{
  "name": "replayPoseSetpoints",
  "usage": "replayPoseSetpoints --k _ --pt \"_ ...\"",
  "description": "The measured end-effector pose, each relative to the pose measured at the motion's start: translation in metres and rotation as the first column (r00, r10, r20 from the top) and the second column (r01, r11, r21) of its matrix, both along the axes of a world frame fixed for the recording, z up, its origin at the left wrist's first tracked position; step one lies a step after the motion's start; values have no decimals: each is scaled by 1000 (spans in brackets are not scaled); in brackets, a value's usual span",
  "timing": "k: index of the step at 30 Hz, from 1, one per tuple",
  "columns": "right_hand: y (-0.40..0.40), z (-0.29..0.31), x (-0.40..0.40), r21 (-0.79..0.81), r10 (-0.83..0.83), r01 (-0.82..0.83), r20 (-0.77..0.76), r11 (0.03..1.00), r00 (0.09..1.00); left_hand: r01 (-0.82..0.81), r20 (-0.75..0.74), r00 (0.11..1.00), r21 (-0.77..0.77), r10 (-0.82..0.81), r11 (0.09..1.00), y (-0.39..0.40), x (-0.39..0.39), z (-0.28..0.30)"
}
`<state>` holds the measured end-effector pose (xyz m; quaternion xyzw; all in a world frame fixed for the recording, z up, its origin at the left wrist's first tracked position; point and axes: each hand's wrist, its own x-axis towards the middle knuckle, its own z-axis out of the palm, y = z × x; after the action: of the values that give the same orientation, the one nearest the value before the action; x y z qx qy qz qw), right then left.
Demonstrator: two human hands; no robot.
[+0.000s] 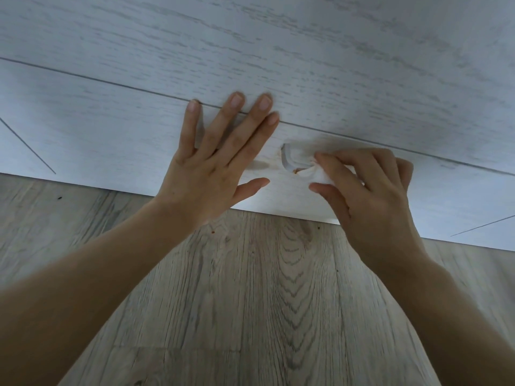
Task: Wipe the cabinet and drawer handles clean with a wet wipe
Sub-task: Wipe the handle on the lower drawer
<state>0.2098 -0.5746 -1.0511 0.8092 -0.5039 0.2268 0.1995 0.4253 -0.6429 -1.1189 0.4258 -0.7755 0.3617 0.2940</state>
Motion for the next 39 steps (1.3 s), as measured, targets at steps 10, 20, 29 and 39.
replayPoseSetpoints --k 10,20,29,39 --pt "1 -12 16 -28 -75 99 461 995 884 -2 4 1000 -21 2 1000 -2 0 -2" --pt "2 -20 -3 -183 26 9 192 983 981 7 -3 1000 -42 -7 999 -4 -1 -5" --pt "-7 -17 -4 -247 148 -109 146 963 978 22 -12 1000 -40 -22 999 -6 -2 -6" --pt "-2 -20 4 -275 87 -15 251 961 964 7 34 999 -64 -5 998 -7 4 -2"
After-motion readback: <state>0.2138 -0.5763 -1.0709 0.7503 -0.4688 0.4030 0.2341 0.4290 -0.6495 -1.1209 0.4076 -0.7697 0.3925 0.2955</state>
